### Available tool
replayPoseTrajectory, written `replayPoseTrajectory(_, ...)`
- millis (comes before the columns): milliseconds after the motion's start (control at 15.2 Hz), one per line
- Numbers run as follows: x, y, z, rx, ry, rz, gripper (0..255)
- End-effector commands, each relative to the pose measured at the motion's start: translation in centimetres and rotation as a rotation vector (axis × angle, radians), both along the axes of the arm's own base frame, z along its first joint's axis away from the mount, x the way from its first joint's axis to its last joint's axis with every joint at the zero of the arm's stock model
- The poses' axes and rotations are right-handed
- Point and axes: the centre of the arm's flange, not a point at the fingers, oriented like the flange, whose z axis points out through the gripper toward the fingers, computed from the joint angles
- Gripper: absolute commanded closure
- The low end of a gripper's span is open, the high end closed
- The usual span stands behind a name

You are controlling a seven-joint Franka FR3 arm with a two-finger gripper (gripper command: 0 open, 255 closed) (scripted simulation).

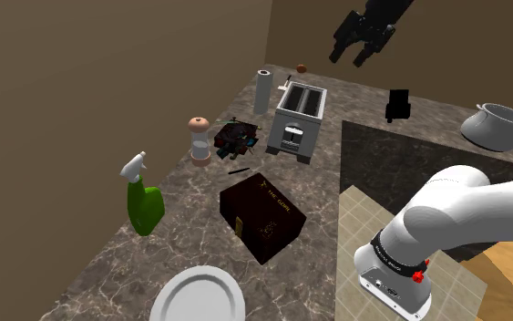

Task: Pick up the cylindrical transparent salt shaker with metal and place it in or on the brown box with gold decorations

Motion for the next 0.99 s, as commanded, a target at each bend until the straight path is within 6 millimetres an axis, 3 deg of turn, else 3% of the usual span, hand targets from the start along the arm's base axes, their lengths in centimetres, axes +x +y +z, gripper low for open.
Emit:
replayPoseTrajectory(0, 0.0, 0.0, 0.0, 0.000, 0.000, 0.000, 0)
replayPoseTrajectory(924, 14.0, 9.9, -8.8, 0.008, 0.095, 0.036, 0)
